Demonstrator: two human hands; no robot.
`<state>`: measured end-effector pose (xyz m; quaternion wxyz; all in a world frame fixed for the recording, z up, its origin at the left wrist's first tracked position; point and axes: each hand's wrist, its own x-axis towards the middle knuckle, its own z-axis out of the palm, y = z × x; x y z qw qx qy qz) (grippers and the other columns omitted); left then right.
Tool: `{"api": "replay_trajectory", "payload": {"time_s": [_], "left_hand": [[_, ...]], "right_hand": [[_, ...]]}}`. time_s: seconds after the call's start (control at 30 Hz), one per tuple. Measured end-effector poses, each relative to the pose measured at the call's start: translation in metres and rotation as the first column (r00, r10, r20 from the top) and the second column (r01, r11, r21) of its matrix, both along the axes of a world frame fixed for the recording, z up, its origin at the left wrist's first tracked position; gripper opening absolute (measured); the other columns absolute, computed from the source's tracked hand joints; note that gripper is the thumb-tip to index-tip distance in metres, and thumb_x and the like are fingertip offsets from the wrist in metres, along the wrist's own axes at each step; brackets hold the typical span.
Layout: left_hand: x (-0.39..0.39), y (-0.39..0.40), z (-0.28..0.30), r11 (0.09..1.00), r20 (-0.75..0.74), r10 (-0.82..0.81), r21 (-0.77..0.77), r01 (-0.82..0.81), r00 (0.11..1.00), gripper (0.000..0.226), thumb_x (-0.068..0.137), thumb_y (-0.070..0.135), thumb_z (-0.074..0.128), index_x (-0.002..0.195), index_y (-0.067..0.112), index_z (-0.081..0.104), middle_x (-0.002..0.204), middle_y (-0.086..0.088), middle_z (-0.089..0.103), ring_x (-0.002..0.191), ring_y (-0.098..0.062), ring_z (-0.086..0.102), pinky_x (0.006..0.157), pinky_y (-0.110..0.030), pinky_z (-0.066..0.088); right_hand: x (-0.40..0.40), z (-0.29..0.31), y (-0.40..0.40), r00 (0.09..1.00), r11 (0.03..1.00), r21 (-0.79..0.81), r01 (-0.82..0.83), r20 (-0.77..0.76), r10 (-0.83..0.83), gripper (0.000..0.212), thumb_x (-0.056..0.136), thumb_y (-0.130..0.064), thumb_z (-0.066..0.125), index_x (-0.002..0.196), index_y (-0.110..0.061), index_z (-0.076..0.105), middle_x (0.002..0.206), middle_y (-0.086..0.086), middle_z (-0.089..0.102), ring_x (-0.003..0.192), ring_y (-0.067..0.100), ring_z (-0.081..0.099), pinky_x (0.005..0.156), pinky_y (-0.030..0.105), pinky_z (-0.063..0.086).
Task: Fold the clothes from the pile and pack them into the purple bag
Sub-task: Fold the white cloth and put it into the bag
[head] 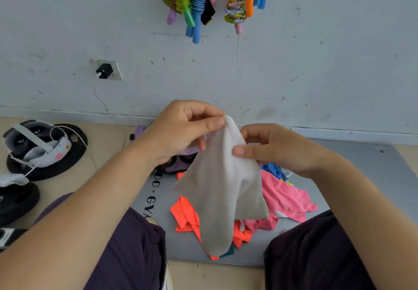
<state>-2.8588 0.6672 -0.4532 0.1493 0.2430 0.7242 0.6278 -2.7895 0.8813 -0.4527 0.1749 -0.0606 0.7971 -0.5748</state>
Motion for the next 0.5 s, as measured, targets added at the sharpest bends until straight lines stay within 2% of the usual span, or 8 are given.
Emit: {"api": "replay_trajectory", "payload": {"time_s": [0.1, 0.17, 0.2, 0.3, 0.33, 0.4, 0.5], "left_hand": [[-0.010, -0.008, -0.001, 0.997, -0.010, 0.055, -0.050, -0.055, 0.998, 0.003, 0.083, 0.020, 0.076, 0.083, 0.022, 0.075, 0.081, -0.002, 0.070, 0.065, -0.020, 0.066, 0.072, -0.044, 0.057], [-0.017, -0.014, -0.006, 0.982, -0.108, 0.030, -0.182, -0.050, 0.994, 0.005, 0.084, 0.022, 0.076, 0.082, 0.026, 0.074, 0.079, 0.003, 0.071, 0.068, -0.012, 0.067, 0.070, -0.037, 0.057], [-0.018, -0.015, -0.008, 0.969, -0.145, -0.008, -0.247, -0.028, 0.989, 0.006, 0.080, 0.027, 0.079, 0.083, 0.027, 0.074, 0.080, 0.004, 0.072, 0.069, -0.010, 0.066, 0.070, -0.035, 0.057], [-0.012, -0.010, -0.014, 0.914, -0.139, -0.104, -0.404, 0.040, 0.985, 0.035, 0.064, 0.053, 0.080, 0.091, 0.030, 0.075, 0.096, 0.001, 0.074, 0.077, -0.022, 0.068, 0.076, -0.041, 0.056], [-0.011, -0.007, -0.017, 0.903, -0.175, -0.131, -0.427, 0.045, 0.976, 0.034, 0.066, 0.054, 0.080, 0.092, 0.032, 0.075, 0.100, 0.000, 0.074, 0.077, -0.019, 0.067, 0.074, -0.039, 0.055], [-0.009, -0.002, -0.020, 0.908, -0.241, -0.131, -0.418, 0.019, 0.962, 0.023, 0.077, 0.047, 0.078, 0.091, 0.030, 0.074, 0.103, -0.008, 0.072, 0.065, -0.008, 0.062, 0.067, -0.038, 0.052], [-0.009, -0.003, -0.018, 0.955, -0.246, 0.009, -0.286, -0.082, 0.969, 0.012, 0.081, 0.037, 0.075, 0.090, 0.028, 0.077, 0.092, -0.006, 0.072, 0.063, -0.013, 0.062, 0.062, -0.040, 0.060]], "right_hand": [[-0.002, -0.002, 0.006, 0.998, 0.982, 0.180, 0.057, -0.038, -0.051, 0.018, 0.088, -0.024, 0.070, 0.089, -0.006, 0.065, 0.081, 0.006, 0.067, 0.069, 0.011, 0.062, 0.065, 0.025, 0.054], [-0.004, -0.001, 0.008, 0.981, 0.948, 0.281, 0.146, -0.166, -0.102, 0.012, 0.091, -0.020, 0.066, 0.083, -0.012, 0.065, 0.075, 0.000, 0.065, 0.065, 0.007, 0.057, 0.067, 0.023, 0.049], [-0.004, -0.001, 0.008, 0.970, 0.936, 0.306, 0.175, -0.218, -0.110, 0.012, 0.092, -0.020, 0.066, 0.081, -0.015, 0.065, 0.074, -0.005, 0.063, 0.065, 0.004, 0.055, 0.067, 0.020, 0.046], [-0.004, -0.002, 0.004, 0.954, 0.931, 0.315, 0.183, -0.284, -0.091, 0.011, 0.091, -0.019, 0.066, 0.080, -0.018, 0.065, 0.073, -0.010, 0.061, 0.064, 0.000, 0.052, 0.064, 0.013, 0.042], [-0.004, -0.003, 0.002, 0.952, 0.929, 0.326, 0.177, -0.295, -0.078, 0.011, 0.091, -0.020, 0.066, 0.080, -0.019, 0.065, 0.072, -0.011, 0.061, 0.063, -0.001, 0.052, 0.063, 0.012, 0.041], [-0.004, -0.005, 0.001, 0.953, 0.927, 0.330, 0.177, -0.293, -0.078, 0.010, 0.090, -0.021, 0.067, 0.081, -0.018, 0.066, 0.068, -0.014, 0.061, 0.060, -0.002, 0.052, 0.059, 0.011, 0.041], [-0.006, -0.006, 0.005, 0.956, 0.932, 0.302, 0.198, -0.268, -0.116, 0.011, 0.085, -0.024, 0.074, 0.080, -0.017, 0.066, 0.061, -0.019, 0.060, 0.054, 0.000, 0.051, 0.054, 0.011, 0.040]]}}
